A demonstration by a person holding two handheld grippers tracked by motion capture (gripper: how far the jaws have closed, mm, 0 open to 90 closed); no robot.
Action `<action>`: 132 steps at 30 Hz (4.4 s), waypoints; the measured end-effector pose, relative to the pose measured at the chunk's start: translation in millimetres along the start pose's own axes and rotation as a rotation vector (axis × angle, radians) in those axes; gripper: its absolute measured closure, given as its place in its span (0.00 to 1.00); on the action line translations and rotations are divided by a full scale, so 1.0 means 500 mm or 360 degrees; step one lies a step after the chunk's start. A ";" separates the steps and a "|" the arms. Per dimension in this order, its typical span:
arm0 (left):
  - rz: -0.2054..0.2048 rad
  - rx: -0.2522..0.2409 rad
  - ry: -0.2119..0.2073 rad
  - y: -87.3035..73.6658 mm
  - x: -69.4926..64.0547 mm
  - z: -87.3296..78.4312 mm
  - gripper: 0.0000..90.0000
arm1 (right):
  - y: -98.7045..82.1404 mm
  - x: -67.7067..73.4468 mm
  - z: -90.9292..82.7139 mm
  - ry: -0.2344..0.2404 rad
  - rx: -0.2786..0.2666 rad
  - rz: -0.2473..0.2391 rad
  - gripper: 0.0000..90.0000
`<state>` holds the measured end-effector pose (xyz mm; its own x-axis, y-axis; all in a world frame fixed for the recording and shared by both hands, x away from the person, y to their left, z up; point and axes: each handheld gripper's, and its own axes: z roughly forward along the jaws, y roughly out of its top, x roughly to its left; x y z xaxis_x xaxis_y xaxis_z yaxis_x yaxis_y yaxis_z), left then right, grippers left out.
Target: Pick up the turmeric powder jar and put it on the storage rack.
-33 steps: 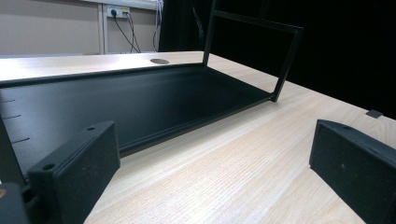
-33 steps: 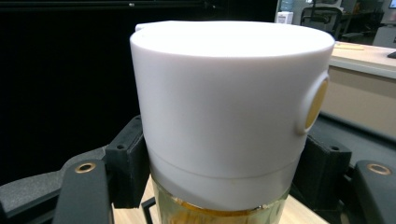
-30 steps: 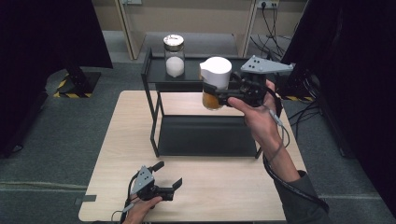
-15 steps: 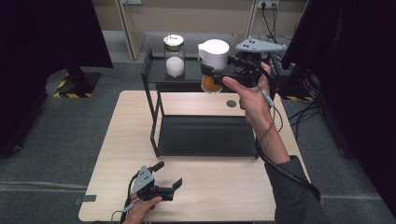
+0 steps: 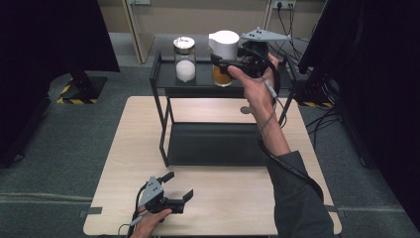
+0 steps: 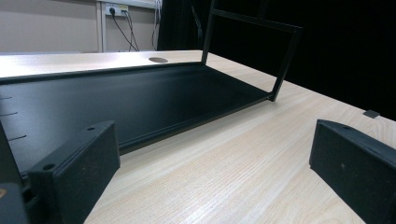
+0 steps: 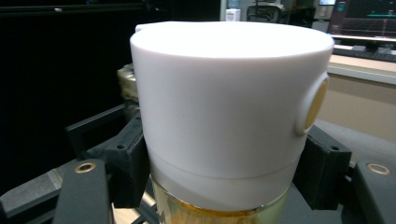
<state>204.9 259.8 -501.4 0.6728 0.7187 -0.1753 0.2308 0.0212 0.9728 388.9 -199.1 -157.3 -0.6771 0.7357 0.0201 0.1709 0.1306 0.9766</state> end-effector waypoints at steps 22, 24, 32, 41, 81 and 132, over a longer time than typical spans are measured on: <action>0.0001 0.0006 -0.0013 -0.001 -0.001 -0.001 0.01 | -0.018 0.002 0.060 -0.0142 -0.0004 0.0027 0.34; 0.0000 0.0006 -0.0013 -0.002 -0.001 -0.001 0.01 | -0.021 0.002 0.062 -0.0143 -0.0003 0.0026 0.34; 0.0008 0.0006 -0.0014 -0.001 -0.001 -0.001 0.01 | -0.027 0.001 0.063 -0.0140 -0.0015 -0.0008 0.34; 0.0008 0.0013 -0.0017 -0.001 -0.001 0.000 0.01 | -0.022 0.010 0.052 -0.0185 0.0002 -0.0007 0.07; 0.0004 0.0007 -0.0008 -0.002 -0.002 0.000 0.01 | -0.126 -0.020 -0.064 0.0068 -0.0123 -0.0009 0.00; 0.0006 -0.0004 -0.0001 -0.003 -0.002 -0.001 0.01 | -0.463 0.052 -0.193 0.0308 -0.0187 -0.0102 0.00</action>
<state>203.2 259.4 -502.5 0.6743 0.7182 -0.1719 0.2265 0.0204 0.9738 262.5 -274.2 -362.0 -0.8103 0.5859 -0.0129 0.0464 0.0861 0.9952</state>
